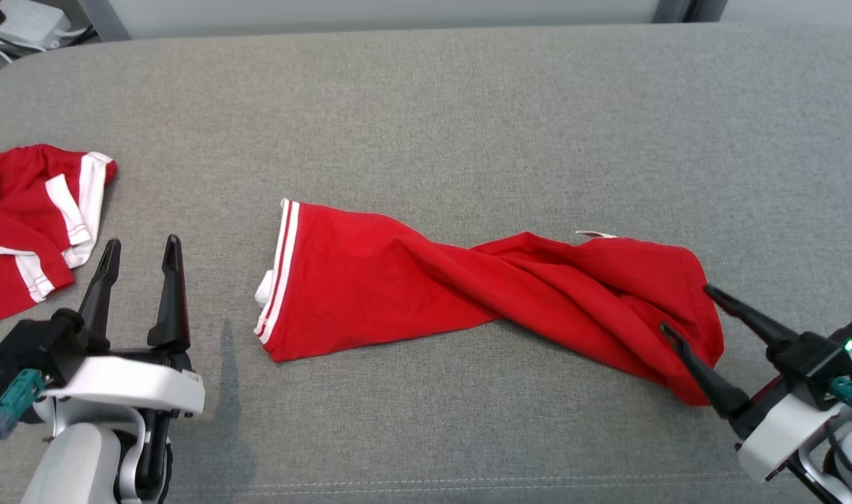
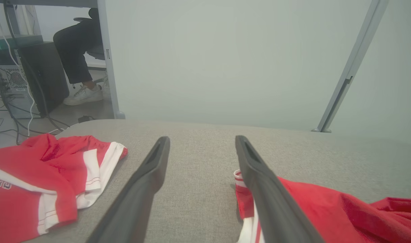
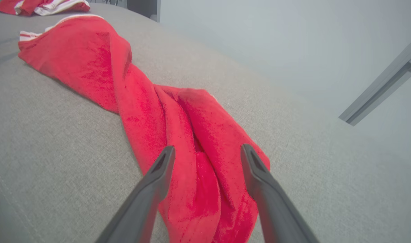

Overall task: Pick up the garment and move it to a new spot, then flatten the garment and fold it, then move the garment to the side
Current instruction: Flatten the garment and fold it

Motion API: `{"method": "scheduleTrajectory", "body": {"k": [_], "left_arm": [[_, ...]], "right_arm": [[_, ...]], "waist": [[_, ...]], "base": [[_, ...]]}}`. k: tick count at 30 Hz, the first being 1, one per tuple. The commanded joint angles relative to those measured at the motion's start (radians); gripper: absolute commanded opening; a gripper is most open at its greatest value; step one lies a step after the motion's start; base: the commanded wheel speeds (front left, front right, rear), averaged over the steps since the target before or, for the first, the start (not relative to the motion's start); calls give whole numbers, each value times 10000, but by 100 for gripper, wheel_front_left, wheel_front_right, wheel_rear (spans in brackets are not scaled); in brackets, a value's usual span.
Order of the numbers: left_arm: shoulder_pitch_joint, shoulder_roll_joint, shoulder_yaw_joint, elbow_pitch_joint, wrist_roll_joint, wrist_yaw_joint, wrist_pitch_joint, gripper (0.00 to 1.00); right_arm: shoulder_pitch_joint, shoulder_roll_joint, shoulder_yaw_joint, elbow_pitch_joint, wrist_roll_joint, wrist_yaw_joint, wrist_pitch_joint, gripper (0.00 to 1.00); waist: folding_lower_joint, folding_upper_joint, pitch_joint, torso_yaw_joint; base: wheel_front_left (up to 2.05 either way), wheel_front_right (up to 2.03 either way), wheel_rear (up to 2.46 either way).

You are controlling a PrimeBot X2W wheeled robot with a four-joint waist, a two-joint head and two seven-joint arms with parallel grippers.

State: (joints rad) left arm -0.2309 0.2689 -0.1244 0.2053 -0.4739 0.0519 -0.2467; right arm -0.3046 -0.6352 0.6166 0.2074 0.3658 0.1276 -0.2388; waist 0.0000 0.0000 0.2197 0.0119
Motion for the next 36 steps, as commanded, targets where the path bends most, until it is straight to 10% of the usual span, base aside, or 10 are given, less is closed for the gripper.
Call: {"method": "scheduleTrajectory", "body": {"k": [1, 13, 36], "left_arm": [[-9, 356, 400, -310, 52, 106, 11, 100], [746, 625, 426, -873, 106, 478, 464, 100], [2007, 804, 456, -1810, 151, 1116, 874, 100]], "right_arm": [[410, -292, -383, -632, -48, 31, -201, 100], [1117, 2319, -5153, -327, 415, 31, -197, 100], [2749, 3808, -4780, -128, -337, 31, 935, 100]], "waist": [[0, 0, -206, 65], [0, 0, -1148, 8], [0, 0, -1809, 107]], "base": [[0, 0, 0], [0, 0, 0], [0, 0, 0]]}}
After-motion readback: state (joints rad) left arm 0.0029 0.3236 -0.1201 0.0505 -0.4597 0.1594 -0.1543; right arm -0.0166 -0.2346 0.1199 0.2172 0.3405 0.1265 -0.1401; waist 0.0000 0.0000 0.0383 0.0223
